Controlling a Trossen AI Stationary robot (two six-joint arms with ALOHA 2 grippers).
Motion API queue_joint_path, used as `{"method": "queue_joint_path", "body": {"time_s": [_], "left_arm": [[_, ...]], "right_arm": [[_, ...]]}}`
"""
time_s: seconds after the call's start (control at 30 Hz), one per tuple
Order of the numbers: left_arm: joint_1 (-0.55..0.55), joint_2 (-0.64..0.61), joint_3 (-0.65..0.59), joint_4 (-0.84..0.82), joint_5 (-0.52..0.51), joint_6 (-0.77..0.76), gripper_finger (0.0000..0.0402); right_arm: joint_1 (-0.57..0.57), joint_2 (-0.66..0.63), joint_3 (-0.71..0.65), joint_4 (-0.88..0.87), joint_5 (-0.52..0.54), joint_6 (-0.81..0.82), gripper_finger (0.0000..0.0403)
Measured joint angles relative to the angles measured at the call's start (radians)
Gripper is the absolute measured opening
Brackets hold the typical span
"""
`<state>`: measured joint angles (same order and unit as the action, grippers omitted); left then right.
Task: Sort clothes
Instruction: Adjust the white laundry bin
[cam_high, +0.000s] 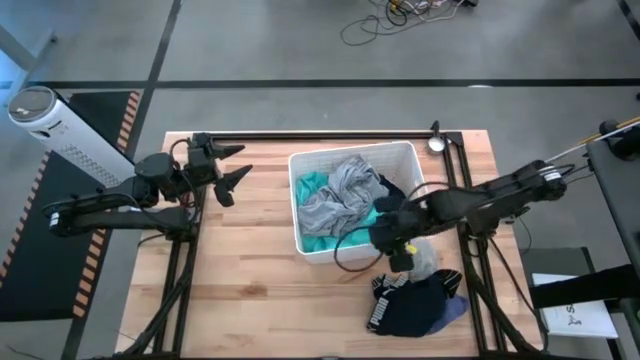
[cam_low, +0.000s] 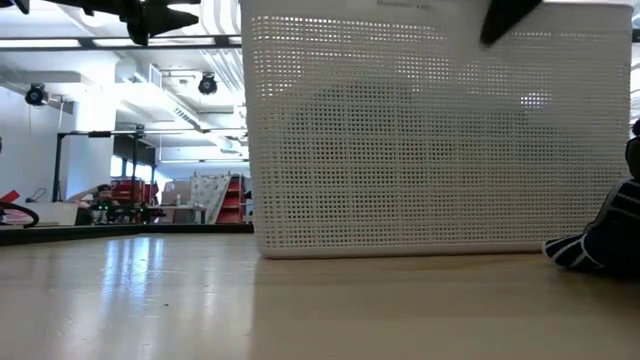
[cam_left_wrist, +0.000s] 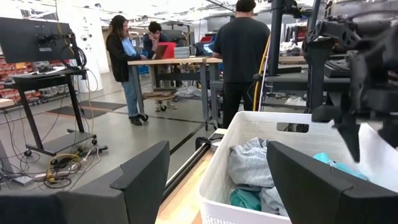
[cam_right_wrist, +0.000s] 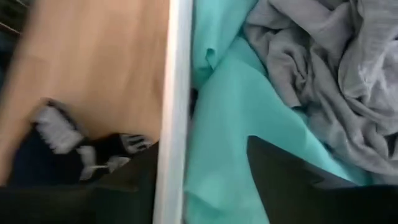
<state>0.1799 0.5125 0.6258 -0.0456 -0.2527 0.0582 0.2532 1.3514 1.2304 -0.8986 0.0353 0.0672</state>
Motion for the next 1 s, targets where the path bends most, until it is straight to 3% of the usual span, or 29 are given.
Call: {"method": "queue_joint_path", "body": {"time_s": [0.1, 0.27, 0.77, 1.0], "left_arm": [[0.0, 0.0, 0.0, 0.0, 0.0, 0.0, 0.0259], [0.0, 0.0, 0.0, 0.0, 0.0, 0.0, 0.0259], [0.0, 0.0, 0.0, -0.001, 0.0, -0.004, 0.0259], [0.0, 0.001, 0.0, -0.002, 0.0, -0.004, 0.0259]], "right_arm": [[-0.006, 0.057, 0.011, 0.001, 0.073, -0.058, 0.0133], [-0.06, 0.116, 0.037, 0.093, 0.106, -0.182, 0.0014], [-0.407, 0.215, 0.075, 0.28, 0.036, -0.396, 0.0001], [-0.483, 0.235, 0.102, 0.302, -0.051, -0.384, 0.0001]]}}
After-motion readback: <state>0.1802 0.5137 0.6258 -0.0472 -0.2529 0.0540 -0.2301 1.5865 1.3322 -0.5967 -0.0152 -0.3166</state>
